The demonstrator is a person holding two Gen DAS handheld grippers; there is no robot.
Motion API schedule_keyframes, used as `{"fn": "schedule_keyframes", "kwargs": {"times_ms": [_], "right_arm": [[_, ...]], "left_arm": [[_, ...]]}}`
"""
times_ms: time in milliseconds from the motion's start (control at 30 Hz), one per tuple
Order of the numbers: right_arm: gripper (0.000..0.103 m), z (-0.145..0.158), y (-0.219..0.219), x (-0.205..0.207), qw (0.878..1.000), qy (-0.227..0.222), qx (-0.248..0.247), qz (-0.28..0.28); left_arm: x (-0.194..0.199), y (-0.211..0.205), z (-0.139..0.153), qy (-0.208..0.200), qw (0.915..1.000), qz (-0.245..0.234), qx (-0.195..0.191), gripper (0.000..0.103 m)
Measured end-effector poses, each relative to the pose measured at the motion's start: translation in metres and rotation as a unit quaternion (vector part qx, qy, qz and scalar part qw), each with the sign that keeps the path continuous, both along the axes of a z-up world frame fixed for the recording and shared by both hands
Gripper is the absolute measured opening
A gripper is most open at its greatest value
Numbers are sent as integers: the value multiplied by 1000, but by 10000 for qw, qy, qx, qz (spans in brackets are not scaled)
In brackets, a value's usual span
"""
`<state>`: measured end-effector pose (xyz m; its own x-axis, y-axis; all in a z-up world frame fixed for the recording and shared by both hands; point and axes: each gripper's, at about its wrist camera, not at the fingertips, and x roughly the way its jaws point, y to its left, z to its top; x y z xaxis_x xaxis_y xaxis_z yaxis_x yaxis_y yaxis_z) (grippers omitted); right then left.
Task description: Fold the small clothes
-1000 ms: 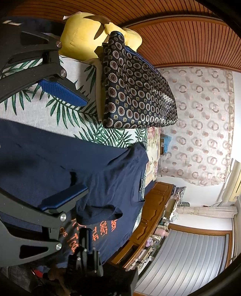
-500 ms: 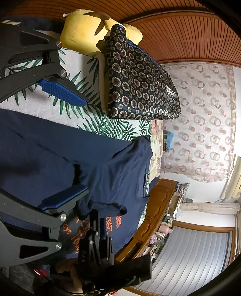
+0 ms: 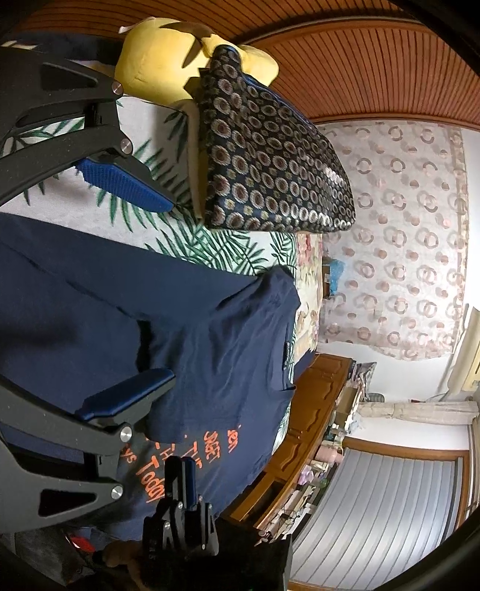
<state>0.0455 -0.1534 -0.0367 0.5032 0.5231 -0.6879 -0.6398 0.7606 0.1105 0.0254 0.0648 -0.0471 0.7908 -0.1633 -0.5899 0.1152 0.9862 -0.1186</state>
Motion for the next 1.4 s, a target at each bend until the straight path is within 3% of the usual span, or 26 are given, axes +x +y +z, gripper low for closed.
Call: {"fn": "schedule_keyframes", "kwargs": {"times_ms": [67, 167, 233, 367, 533, 633, 767, 1000, 1400], "right_arm": [[28, 2, -6, 2, 9998, -120, -103, -142], [49, 4, -21, 8, 9980, -316, -259, -476], [54, 5, -35, 14, 9964, -409, -305, -681], [54, 4, -65, 29, 9913, -565, -413, -1113], [54, -6, -94, 49, 9880, -496, -628, -1322], [54, -13, -103, 60, 9866, -419, -753, -1384], [54, -22, -107, 71, 9852, -286, -916, -1423], [55, -19, -106, 78, 9876, -190, -730, -1376], [56, -25, -114, 77, 9876, -214, -725, -1378]], "left_arm": [[4, -3, 4, -52, 10000, -55, 61, 87], [13, -7, 11, -140, 9997, -165, 97, 87], [19, -11, 15, -179, 9995, -249, 102, 87], [41, -20, 22, -218, 9988, -408, 147, 85], [70, -26, 23, -51, 9985, -545, 92, 58], [91, -31, 23, 66, 9982, -579, 145, 52], [116, -36, 21, 223, 9981, -552, 161, 48], [154, -45, 10, 490, 9970, -465, 380, 43], [213, -59, -19, 1166, 9890, -176, 894, 43]]}}
